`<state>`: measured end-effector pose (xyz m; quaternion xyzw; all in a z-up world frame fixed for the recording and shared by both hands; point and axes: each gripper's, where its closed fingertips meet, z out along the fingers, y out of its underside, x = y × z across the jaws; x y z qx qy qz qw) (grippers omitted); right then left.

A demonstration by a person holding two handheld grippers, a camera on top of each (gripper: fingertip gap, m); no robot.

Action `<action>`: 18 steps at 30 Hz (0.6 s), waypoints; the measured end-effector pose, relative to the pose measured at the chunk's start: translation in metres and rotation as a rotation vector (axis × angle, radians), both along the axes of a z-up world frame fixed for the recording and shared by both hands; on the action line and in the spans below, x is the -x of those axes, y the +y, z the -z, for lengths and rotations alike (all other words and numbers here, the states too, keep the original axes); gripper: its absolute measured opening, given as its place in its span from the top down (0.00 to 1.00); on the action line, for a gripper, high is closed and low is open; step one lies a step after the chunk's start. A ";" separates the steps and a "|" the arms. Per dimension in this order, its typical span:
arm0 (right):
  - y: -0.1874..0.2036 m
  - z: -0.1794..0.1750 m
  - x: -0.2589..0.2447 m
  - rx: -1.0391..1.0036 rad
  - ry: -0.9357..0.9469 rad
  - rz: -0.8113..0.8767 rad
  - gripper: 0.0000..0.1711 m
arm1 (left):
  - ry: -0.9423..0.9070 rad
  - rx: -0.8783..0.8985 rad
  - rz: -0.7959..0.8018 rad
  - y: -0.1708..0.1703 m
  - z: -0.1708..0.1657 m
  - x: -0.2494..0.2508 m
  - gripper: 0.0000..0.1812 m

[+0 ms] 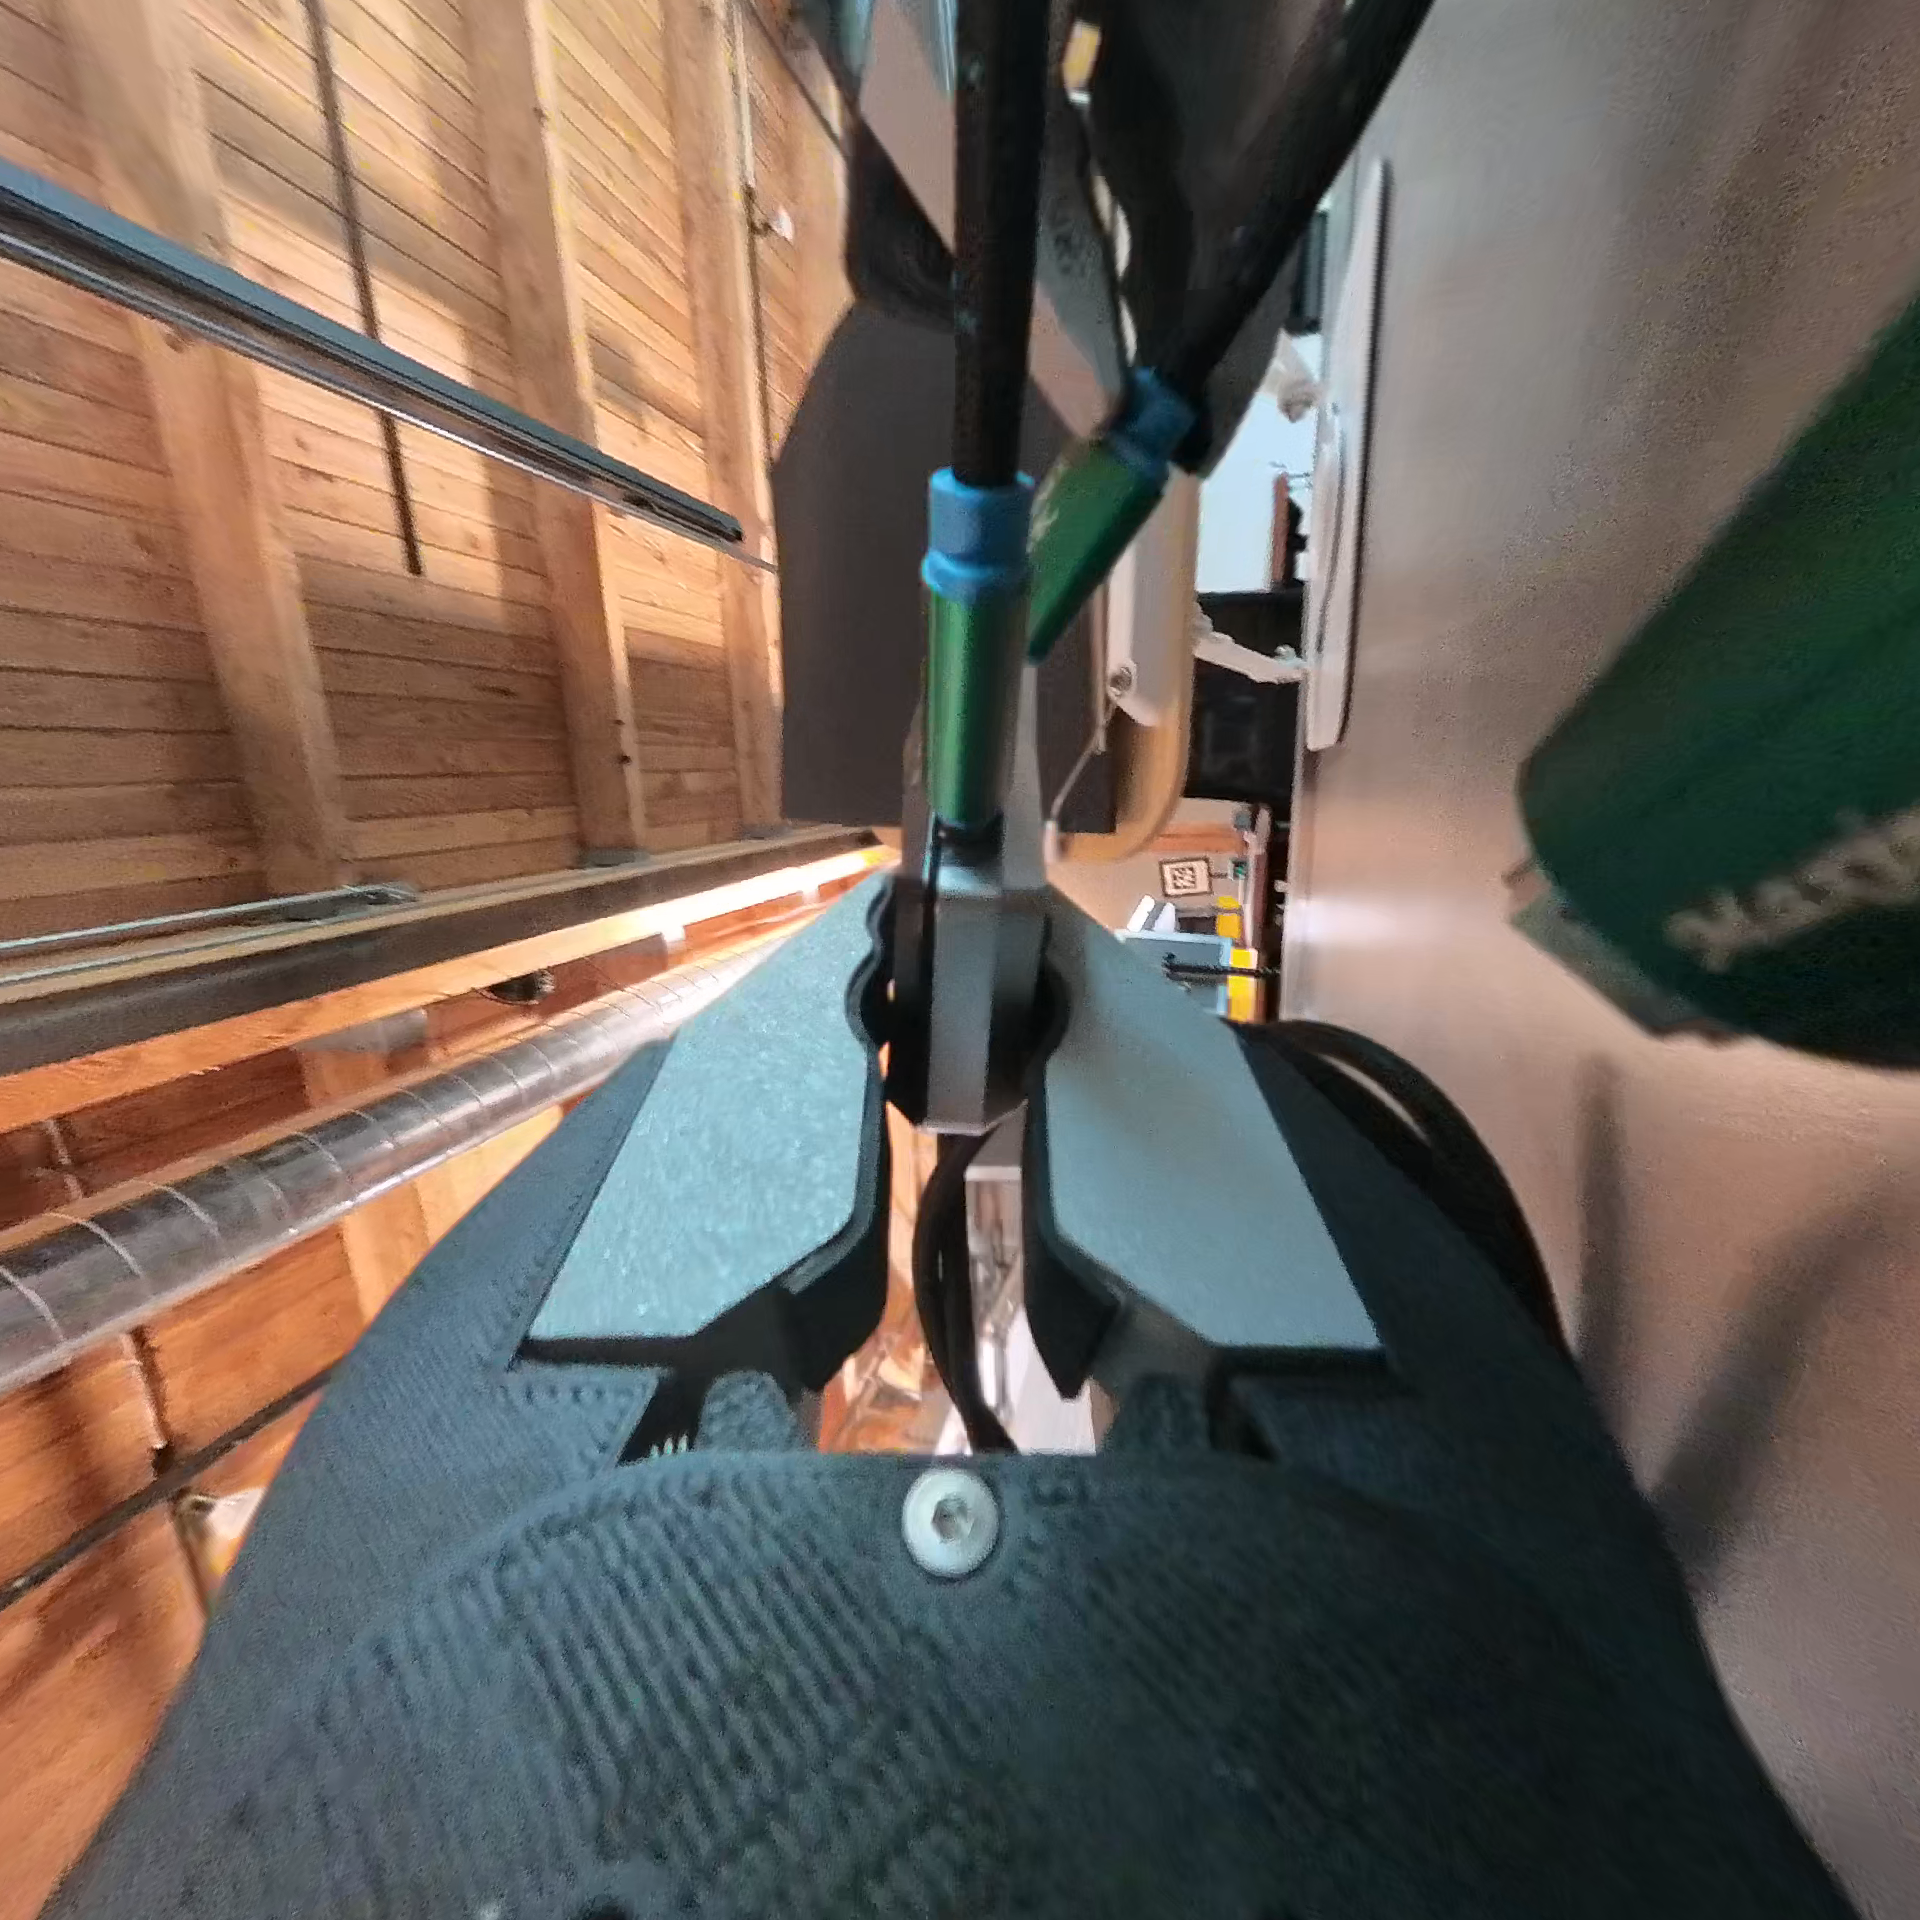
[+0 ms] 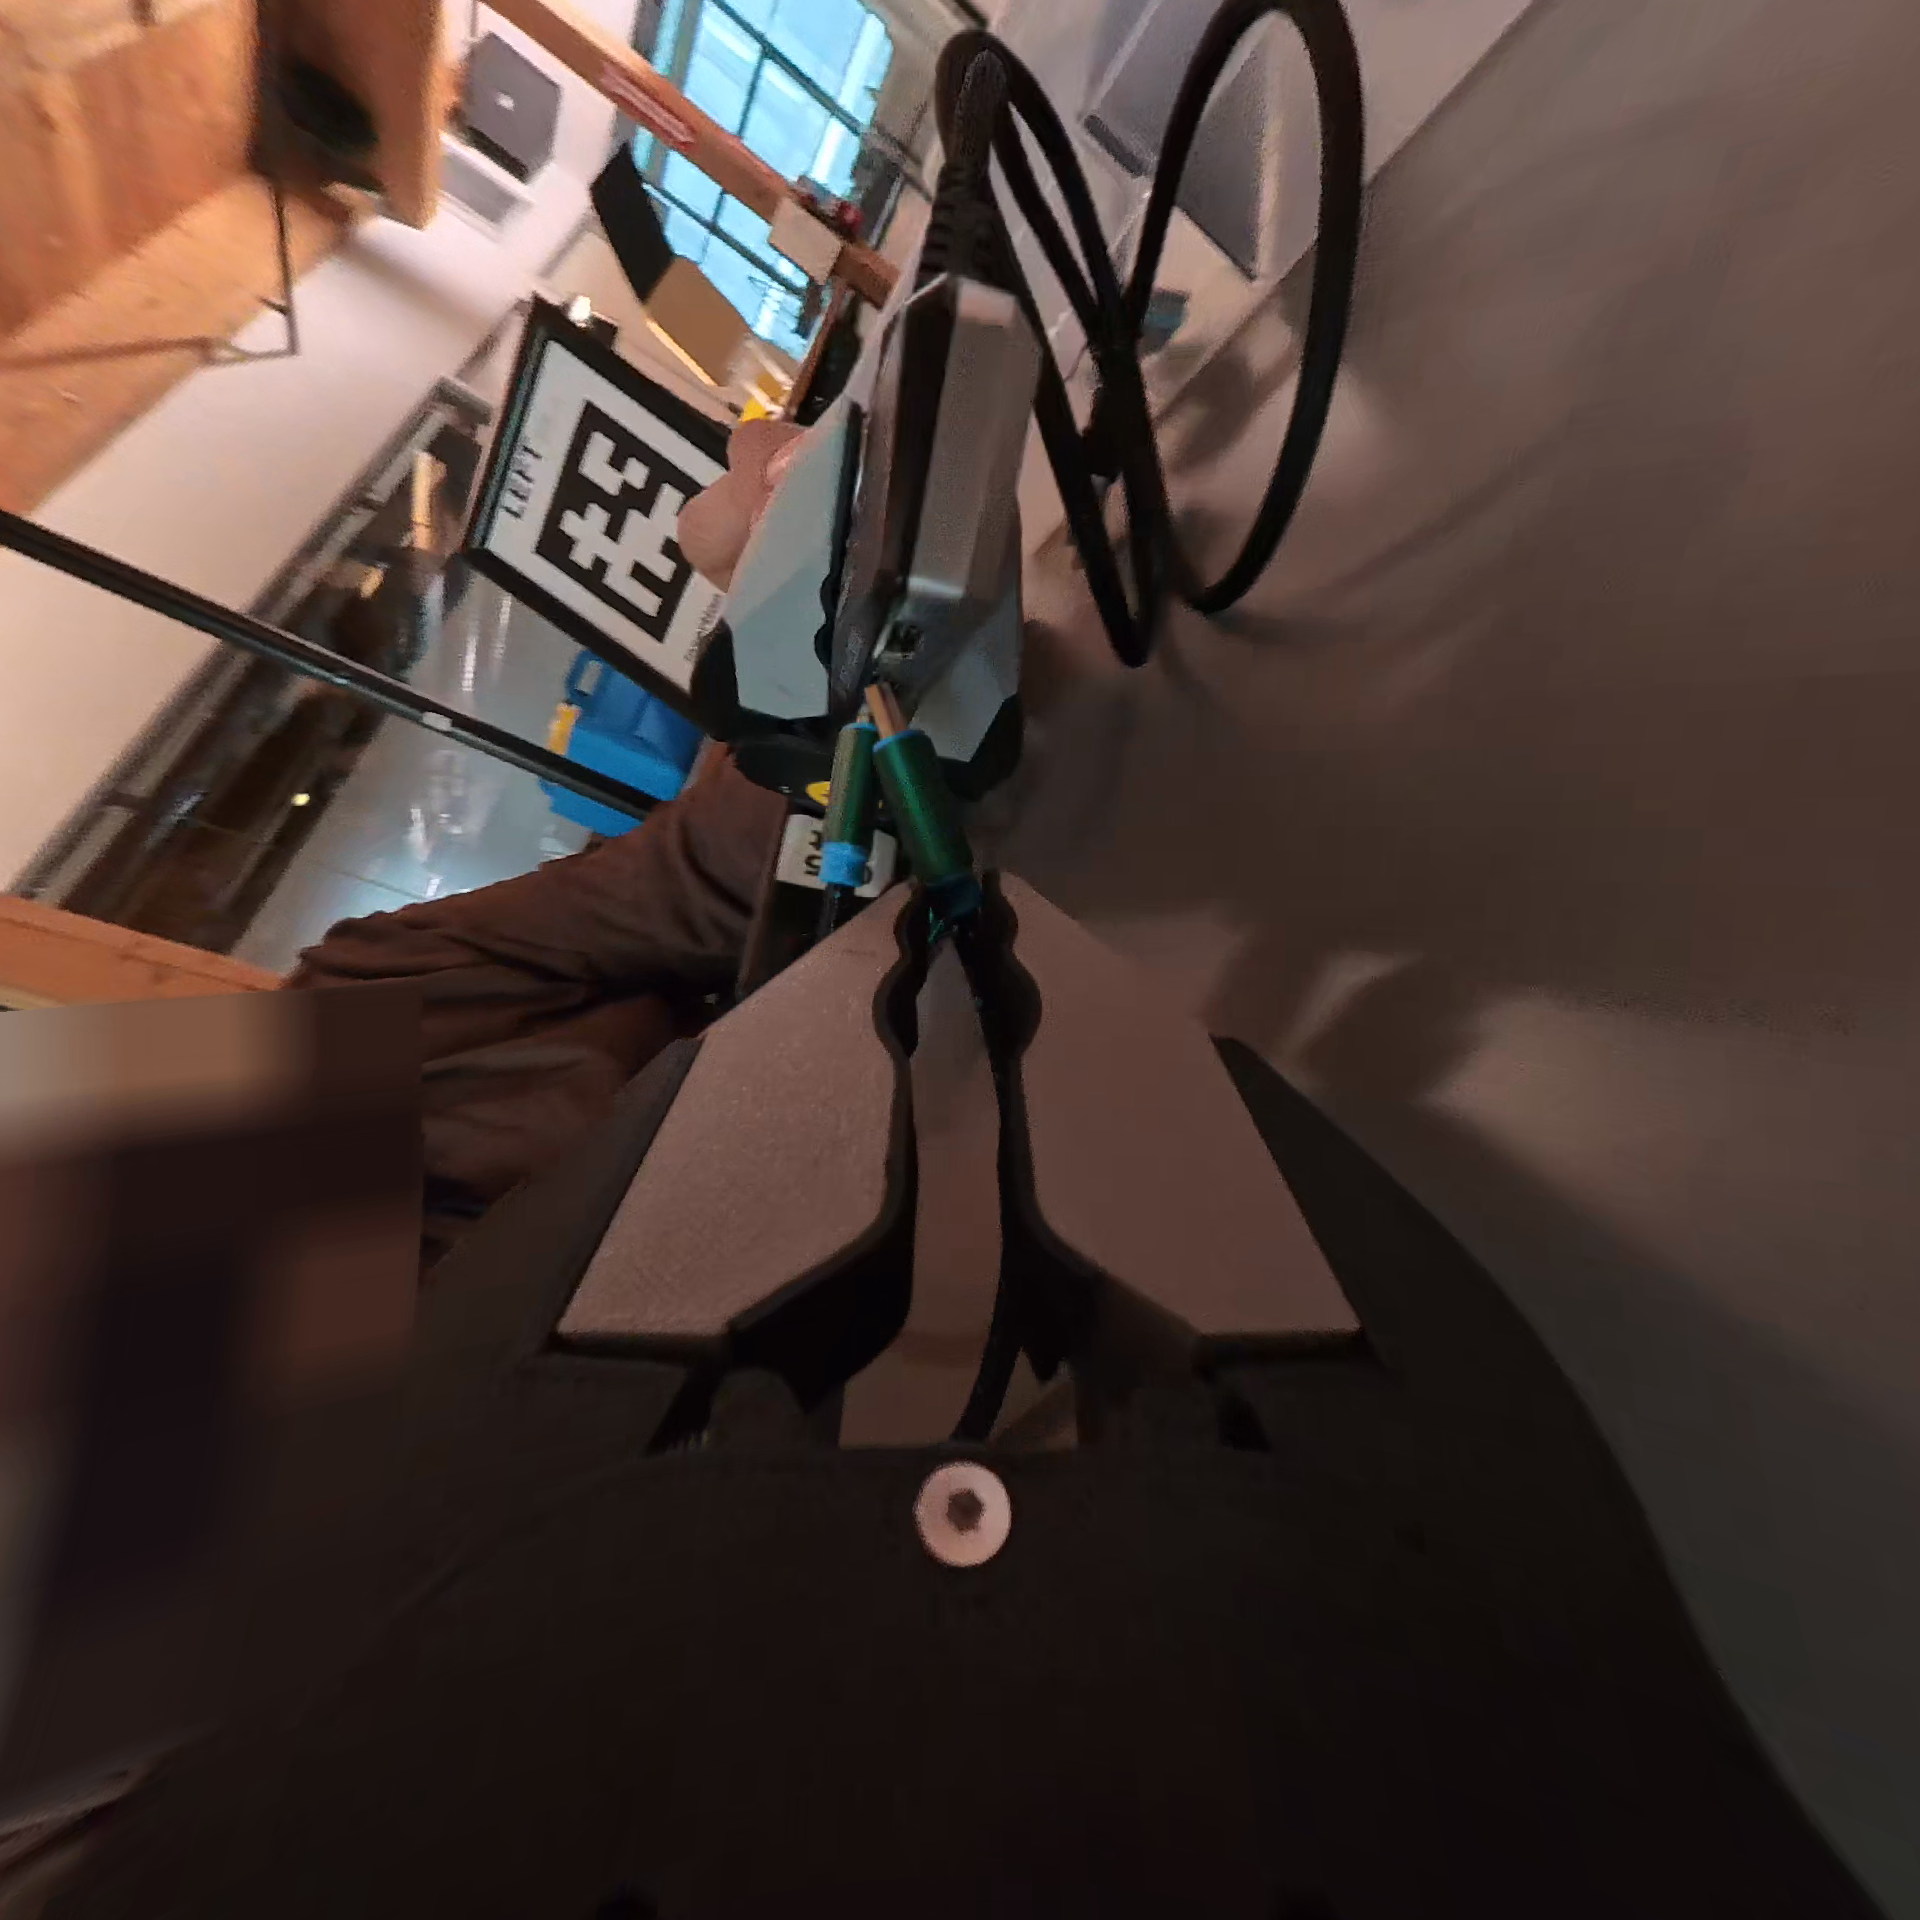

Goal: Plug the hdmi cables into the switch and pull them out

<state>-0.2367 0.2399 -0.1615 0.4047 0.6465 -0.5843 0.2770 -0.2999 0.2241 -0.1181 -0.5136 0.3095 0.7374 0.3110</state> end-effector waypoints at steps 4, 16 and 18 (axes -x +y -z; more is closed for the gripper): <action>-0.004 -0.007 -0.008 0.051 -0.022 -0.046 0.96 | 0.039 -0.029 0.012 -0.001 -0.008 -0.005 0.89; -0.013 -0.016 -0.021 0.177 -0.147 -0.129 0.96 | 0.124 -0.068 0.049 -0.003 -0.019 -0.019 0.89; -0.013 -0.016 -0.021 0.191 -0.166 -0.130 0.96 | 0.140 -0.069 0.047 -0.003 -0.020 -0.020 0.89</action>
